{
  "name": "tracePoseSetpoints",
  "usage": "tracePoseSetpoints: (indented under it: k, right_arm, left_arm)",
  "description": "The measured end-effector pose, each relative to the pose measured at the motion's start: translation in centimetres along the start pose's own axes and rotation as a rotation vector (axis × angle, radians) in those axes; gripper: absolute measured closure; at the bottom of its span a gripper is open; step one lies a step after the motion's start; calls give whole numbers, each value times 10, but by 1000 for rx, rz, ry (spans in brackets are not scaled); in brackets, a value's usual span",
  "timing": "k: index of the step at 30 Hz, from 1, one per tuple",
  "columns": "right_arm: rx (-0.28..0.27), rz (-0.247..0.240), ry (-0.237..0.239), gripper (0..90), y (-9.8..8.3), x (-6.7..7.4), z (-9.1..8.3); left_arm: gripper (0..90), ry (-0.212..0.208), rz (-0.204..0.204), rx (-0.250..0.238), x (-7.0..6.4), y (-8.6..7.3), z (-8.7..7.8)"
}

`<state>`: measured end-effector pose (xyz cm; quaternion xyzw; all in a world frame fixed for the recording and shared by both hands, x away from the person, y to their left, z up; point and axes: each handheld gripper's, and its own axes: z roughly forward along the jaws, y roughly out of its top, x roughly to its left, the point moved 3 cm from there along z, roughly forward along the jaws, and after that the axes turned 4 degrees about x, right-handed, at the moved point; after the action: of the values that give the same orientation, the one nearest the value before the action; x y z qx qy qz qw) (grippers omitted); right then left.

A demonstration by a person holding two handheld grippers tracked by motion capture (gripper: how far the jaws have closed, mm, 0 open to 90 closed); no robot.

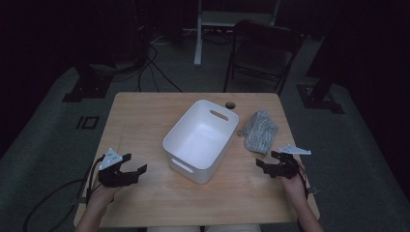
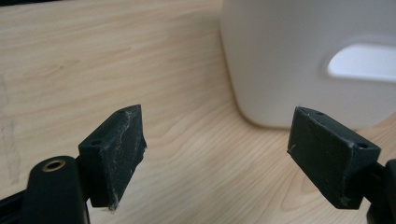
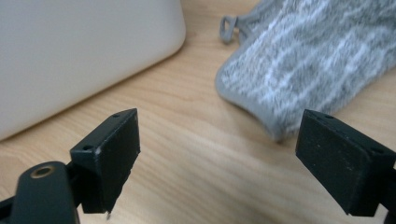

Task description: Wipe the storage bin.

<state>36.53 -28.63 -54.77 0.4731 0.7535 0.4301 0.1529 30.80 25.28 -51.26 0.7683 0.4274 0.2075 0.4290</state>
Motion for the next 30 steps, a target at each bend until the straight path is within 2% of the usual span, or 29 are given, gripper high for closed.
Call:
tracePoseSetpoints:
  k: [3,4,7,10,12,13,14,15,16,17,18,19,21,25,26,29,30]
  right_arm:
    - [5,22,7,136,-9,0,-1]
    - [5,15,-8,136,-12,0,-3]
    - [11,13,-12,136,-19,2,-7]
    - [8,7,-45,136,-30,2,-10]
    - [7,15,-53,136,-35,1,-11]
    - [7,15,-53,136,-35,1,-11]
    - [6,17,-68,135,-40,1,-11]
    - [6,17,-68,135,-40,1,-11]
    - [17,0,-96,135,-44,0,-10]
    - [17,0,-96,135,-44,0,-10]
    - [24,-3,-98,135,-45,0,-9]
    - [24,-18,-109,135,-47,1,-8]
    - [18,-11,-105,135,-47,1,-8]
    - [43,-20,-127,137,-48,1,-6]
    - [67,-17,-149,138,-48,1,-4]
    - [93,-15,-151,137,-48,1,-2]
    - [107,-10,-167,137,-48,1,-1]
  left_arm:
    - [190,10,0,16,1,-7,1]
    - [190,36,-1,34,3,-14,1]
    - [190,59,-12,58,5,-24,3]
    - [175,64,-26,70,5,-31,6]
    - [175,90,-19,83,4,-35,7]
    - [175,90,-19,83,4,-35,7]
    - [175,118,-11,93,4,-39,8]
    - [175,118,-11,93,4,-39,8]
    - [175,138,-19,97,3,-43,9]
    - [175,138,-19,97,3,-43,9]
    - [175,162,-19,99,3,-45,10]
    - [175,175,-39,93,5,-47,12]
    - [175,180,-62,108,8,-51,15]
    - [175,187,-56,130,8,-54,19]
    - [175,203,-58,147,8,-55,21]
    - [151,224,-57,160,8,-56,23]
    - [150,236,-64,179,10,-58,24]
